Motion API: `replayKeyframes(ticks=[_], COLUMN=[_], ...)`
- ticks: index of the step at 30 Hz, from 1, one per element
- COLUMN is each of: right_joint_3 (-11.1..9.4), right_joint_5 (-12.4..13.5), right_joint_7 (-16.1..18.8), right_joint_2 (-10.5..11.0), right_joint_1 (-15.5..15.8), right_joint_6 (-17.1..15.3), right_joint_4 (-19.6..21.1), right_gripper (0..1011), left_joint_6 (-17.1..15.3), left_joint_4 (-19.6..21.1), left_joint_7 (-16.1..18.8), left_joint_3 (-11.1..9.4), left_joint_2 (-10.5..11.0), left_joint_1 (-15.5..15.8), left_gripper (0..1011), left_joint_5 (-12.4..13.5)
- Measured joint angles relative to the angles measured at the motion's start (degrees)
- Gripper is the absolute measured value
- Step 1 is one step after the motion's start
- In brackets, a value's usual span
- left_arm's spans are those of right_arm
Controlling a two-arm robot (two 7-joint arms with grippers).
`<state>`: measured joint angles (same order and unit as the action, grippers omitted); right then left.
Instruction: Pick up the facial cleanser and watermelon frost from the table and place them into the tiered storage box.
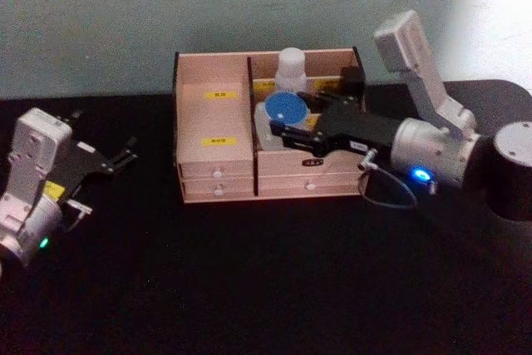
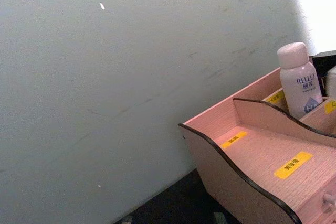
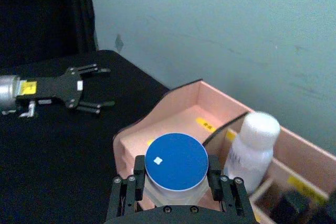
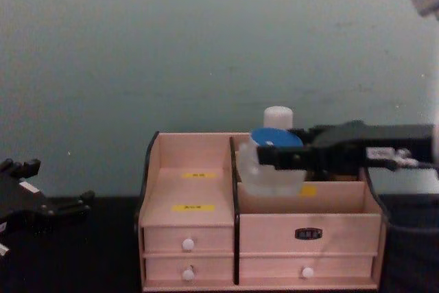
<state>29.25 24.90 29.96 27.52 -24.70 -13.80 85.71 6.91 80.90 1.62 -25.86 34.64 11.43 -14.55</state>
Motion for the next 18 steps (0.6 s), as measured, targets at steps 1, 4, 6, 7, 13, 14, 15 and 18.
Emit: replayKeyframes(ticks=[1,4,6,7,13,14,15,18], right_joint_3=[0.5,1.2,1.8,2.2,3.7,3.9,4.0,4.7], right_joint_5=[-0.3,-0.5,-0.8,-0.9,-1.5,-1.6,-1.7,-2.1], right_joint_7=[0.0,0.0,-0.1,-0.1,-0.1,-0.1,0.0,0.0], right_joint_2=[-0.9,-2.5,-4.0,-5.0,-9.1,-9.4,-9.9,-11.7], right_joint_1=[-1.2,-3.3,-4.9,-6.1,-10.3,-10.7,-11.2,-13.0], right_joint_6=[0.0,0.0,0.0,0.0,0.3,0.4,0.5,0.9], right_joint_4=[-1.2,-3.1,-5.0,-6.4,-12.2,-12.7,-13.5,-16.5], right_gripper=[706,706,706,706,706,706,706,706], left_joint_6=[0.0,0.0,0.0,0.0,0.0,0.0,0.0,0.0], left_joint_4=[0.0,0.0,0.0,0.0,0.0,0.0,0.0,0.0], left_joint_7=[0.0,0.0,0.0,0.0,0.0,0.0,0.0,0.0], left_joint_3=[0.0,0.0,0.0,0.0,0.0,0.0,0.0,0.0], left_joint_2=[0.0,0.0,0.0,0.0,0.0,0.0,0.0,0.0], left_joint_1=[0.0,0.0,0.0,0.0,0.0,0.0,0.0,0.0], left_gripper=[1001,1001,1001,1001,1001,1002,1001,1001], left_joint_5=[0.0,0.0,0.0,0.0,0.0,0.0,0.0,0.0])
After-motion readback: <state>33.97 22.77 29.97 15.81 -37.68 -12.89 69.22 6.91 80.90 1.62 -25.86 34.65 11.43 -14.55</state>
